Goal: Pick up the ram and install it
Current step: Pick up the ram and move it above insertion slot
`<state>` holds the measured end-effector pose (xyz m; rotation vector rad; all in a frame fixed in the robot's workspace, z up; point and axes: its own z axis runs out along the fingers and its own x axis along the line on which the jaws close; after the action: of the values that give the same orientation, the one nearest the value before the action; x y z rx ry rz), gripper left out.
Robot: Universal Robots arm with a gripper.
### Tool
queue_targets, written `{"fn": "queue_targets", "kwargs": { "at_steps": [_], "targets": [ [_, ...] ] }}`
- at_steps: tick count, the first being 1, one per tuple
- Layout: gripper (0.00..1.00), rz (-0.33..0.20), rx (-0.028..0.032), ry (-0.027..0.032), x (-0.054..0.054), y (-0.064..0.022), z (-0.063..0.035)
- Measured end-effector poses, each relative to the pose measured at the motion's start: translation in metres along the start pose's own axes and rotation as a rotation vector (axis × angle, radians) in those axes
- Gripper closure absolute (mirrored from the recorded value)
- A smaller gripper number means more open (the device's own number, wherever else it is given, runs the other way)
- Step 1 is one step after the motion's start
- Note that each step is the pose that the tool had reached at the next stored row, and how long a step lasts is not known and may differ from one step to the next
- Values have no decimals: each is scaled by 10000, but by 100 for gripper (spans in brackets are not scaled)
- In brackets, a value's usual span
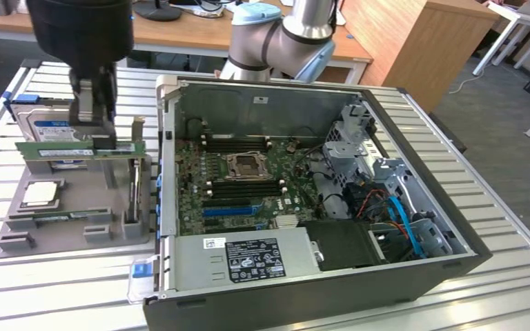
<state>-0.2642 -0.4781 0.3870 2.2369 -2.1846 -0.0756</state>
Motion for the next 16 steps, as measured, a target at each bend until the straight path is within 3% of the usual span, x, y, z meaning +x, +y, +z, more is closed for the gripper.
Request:
{"fn": "queue_targets", "kwargs": {
  "at_steps": [16],
  "targets": [
    [88,-1,1,0,15,-666,-29]
  ]
}}
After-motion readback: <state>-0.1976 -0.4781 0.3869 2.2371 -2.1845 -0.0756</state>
